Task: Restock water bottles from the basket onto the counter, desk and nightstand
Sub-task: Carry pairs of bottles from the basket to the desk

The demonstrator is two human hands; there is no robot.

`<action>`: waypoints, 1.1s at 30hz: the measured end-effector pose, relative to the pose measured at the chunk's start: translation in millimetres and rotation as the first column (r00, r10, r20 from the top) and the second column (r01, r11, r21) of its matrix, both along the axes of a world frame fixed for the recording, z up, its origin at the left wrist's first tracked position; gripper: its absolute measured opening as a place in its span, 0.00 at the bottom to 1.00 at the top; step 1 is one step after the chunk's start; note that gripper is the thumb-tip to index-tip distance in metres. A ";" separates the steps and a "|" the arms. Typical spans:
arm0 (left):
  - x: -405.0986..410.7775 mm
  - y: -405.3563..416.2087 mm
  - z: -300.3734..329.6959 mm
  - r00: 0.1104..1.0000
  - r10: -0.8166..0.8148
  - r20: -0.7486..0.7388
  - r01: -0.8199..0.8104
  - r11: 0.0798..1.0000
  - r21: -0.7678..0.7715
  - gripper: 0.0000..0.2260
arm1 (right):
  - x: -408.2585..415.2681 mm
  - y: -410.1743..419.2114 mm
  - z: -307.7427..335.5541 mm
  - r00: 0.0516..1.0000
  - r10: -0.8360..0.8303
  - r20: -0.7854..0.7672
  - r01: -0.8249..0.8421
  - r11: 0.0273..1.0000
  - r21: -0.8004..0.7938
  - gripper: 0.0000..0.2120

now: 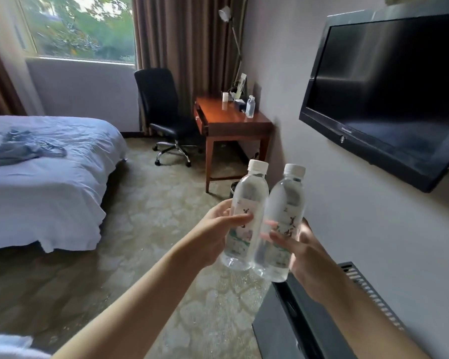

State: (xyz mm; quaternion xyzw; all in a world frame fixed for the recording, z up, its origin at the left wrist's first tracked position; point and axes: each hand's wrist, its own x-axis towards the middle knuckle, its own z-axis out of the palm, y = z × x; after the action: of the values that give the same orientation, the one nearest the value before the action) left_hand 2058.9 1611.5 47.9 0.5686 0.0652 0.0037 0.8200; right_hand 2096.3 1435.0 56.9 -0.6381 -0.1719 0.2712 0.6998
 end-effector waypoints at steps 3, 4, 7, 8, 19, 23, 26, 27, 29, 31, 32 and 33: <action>39.9 31.1 -2.8 1.000 0.029 0.001 -0.029 1.000 0.012 0.28 | 43.9 32.4 -3.7 1.000 -0.010 -0.004 0.010 1.000 0.004 0.14; 54.9 41.5 -4.1 0.999 0.035 0.003 -0.035 0.999 0.021 0.28 | 60.7 42.6 -5.8 1.000 -0.006 -0.012 0.006 1.000 0.014 0.14; 100.5 70.0 -3.3 0.998 0.059 0.001 -0.059 0.997 0.051 0.19 | 109.0 74.7 -6.8 1.000 0.001 -0.021 -0.001 1.000 0.028 0.22; 116.4 79.5 -2.1 0.997 0.073 -0.012 -0.073 0.996 0.060 0.17 | 125.2 85.9 -7.7 1.000 0.005 -0.027 -0.004 0.999 0.036 0.23; 252.9 190.5 -15.0 0.986 0.153 -0.063 -0.146 0.983 0.108 0.23 | 272.0 203.0 -24.6 0.999 0.041 -0.036 -0.038 0.997 0.065 0.24; 313.7 248.7 -30.4 0.982 0.157 -0.103 -0.144 0.982 0.126 0.24 | 326.7 259.5 -40.4 1.000 -0.007 -0.024 0.008 0.999 0.047 0.28; 361.8 298.0 -34.9 0.980 0.151 -0.129 -0.135 0.983 0.127 0.23 | 370.9 307.7 -42.3 0.998 -0.023 -0.053 0.025 0.999 0.021 0.29; 375.8 312.7 -35.4 0.979 0.151 -0.137 -0.135 0.984 0.115 0.22 | 384.2 321.8 -41.5 0.997 -0.028 -0.066 0.028 1.000 0.007 0.29; 404.2 339.4 -32.8 0.981 0.139 -0.137 -0.124 0.986 0.110 0.21 | 412.1 348.3 -39.6 0.996 -0.052 -0.074 0.052 0.999 -0.005 0.29; 431.8 363.3 -30.7 0.985 0.121 -0.126 -0.108 0.988 0.107 0.20 | 439.3 372.3 -39.4 0.995 -0.068 -0.069 0.067 0.998 -0.012 0.28; 444.2 373.7 -30.0 0.986 0.111 -0.121 -0.098 0.989 0.108 0.20 | 451.3 383.1 -39.6 0.995 -0.074 -0.070 0.073 0.997 -0.018 0.26; 456.0 383.0 -30.3 0.987 0.102 -0.120 -0.088 0.990 0.115 0.20 | 462.4 392.6 -40.6 0.994 -0.084 -0.074 0.083 0.996 -0.026 0.25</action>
State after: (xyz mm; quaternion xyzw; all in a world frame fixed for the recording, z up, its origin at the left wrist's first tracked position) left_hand 2514.9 1994.5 17.6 0.6078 0.1435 0.0104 0.7809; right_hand 2558.7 1827.7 16.3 -0.6419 -0.1154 0.2675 0.7093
